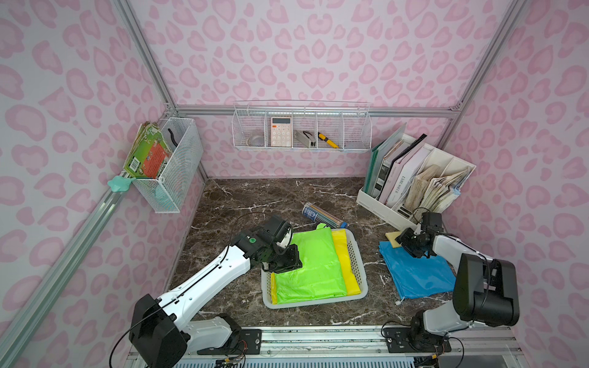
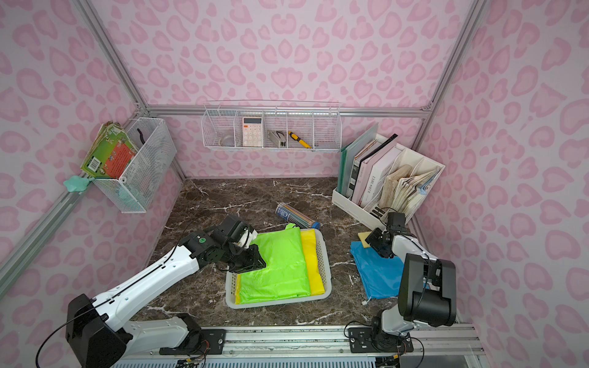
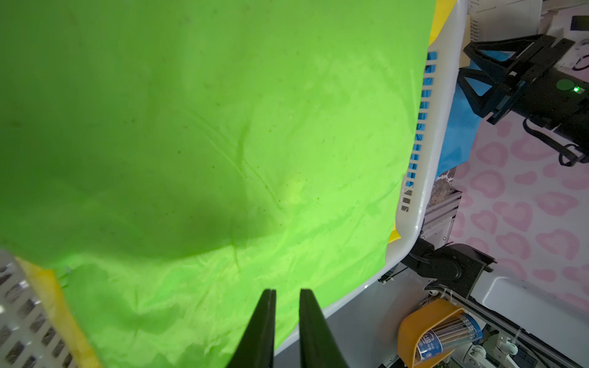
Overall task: Put the folded raincoat in the basket
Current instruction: Move the distractor to the center of the board, then move the raincoat to the center of the board.
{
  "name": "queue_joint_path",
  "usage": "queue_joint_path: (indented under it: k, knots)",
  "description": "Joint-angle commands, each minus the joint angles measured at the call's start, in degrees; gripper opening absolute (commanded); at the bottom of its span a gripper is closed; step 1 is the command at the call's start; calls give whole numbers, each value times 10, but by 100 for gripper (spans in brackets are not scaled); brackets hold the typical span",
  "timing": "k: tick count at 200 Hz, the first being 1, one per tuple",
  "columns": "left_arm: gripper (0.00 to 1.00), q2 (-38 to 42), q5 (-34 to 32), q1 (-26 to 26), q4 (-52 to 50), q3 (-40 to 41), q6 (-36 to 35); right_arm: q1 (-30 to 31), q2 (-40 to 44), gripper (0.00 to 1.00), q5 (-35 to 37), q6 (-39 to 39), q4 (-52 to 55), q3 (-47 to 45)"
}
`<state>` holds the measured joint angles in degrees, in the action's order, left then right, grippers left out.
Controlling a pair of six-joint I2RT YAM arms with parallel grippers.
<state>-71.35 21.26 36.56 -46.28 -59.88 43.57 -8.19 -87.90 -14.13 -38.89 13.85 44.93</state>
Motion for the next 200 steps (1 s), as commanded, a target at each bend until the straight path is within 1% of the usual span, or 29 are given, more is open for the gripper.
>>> queue_joint_path:
  k: [1,22,28,35,42,53,67,84,96,109,119,140,153,169,180,189,200]
  knots:
    - [21,-3,-8,0,-13,-4,0,37,-21,49,-28,-8,-58,20]
    - [21,-19,-5,0,-19,-15,-3,103,-84,48,-70,28,-73,88]
    - [21,-22,-3,0,-23,-19,-3,117,-96,47,-88,42,-78,106]
    - [21,-26,0,0,-26,-24,-4,142,-103,47,-93,56,-77,126]
    - [21,-27,2,-1,-27,-27,-5,162,-102,48,-82,74,-70,141]
    - [21,-26,-1,0,-27,-30,-5,181,-92,49,-45,92,-41,157]
    - [22,-25,-4,0,-26,-30,-3,178,-72,53,1,86,2,154]
    - [22,-26,9,0,-18,-28,0,142,-41,56,35,66,52,123]
    - [22,-32,36,0,-13,-32,-8,106,-10,56,29,52,59,81]
    - [22,-41,56,2,-19,-50,-18,72,21,53,18,47,64,34]
    - [22,-46,62,6,-30,-68,-26,62,42,51,25,49,74,7]
    - [22,-56,65,18,-42,-102,-38,65,79,47,26,47,89,-43]
    - [22,-60,68,23,-35,-107,-35,68,98,43,29,33,81,-78]
    - [22,-70,75,27,-20,-101,-27,78,97,39,4,13,52,-117]
    - [21,-77,76,29,-14,-95,-20,100,85,38,-14,-7,29,-134]
    - [21,-82,78,31,-7,-91,-13,130,77,38,-28,-36,-1,-147]
    - [21,-82,81,33,6,-83,-4,166,78,37,-85,-93,-84,-171]
